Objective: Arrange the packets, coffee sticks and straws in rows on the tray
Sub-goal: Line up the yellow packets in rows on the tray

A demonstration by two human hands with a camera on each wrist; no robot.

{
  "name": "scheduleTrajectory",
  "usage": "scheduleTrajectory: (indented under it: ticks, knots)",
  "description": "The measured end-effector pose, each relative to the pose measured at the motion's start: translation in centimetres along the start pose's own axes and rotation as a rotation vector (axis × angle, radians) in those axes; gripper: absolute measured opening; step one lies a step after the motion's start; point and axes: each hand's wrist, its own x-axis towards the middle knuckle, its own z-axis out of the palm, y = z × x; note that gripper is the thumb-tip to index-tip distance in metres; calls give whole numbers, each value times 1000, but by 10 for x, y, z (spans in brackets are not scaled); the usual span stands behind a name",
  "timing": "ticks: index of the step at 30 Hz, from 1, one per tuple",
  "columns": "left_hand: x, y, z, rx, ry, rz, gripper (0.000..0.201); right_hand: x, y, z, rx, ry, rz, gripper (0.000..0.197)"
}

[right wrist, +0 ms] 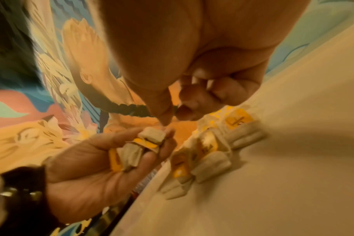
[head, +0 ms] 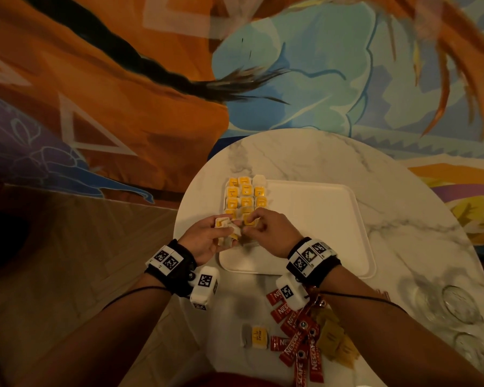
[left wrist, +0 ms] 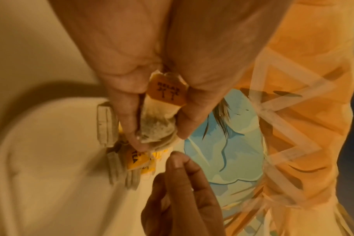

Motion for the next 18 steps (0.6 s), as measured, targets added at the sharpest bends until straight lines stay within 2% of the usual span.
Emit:
scheduleTrajectory:
  ticks: [2,4,7,12,15,18]
  knots:
    - [1,-1,3,16,-1,4,39,-7,-5,3,66,-46,-103,21]
    - [2,-2,7,54,-4,8,37,-10,-5,7,87,-45,-143,28]
    - [2,-4,10,82,-26,22,30,-12,-5,9,97,7,-134,25]
    - [1,-4,9,40,-31,25,25,-16,-5,8,118,67,-148,10]
    - [1,-5,11,31,-39,30,23,-18,-4,5,101,182,-118,11]
    - [0,-6,13,42,-42,15,25,-20,-3,3,81,172,-113,12]
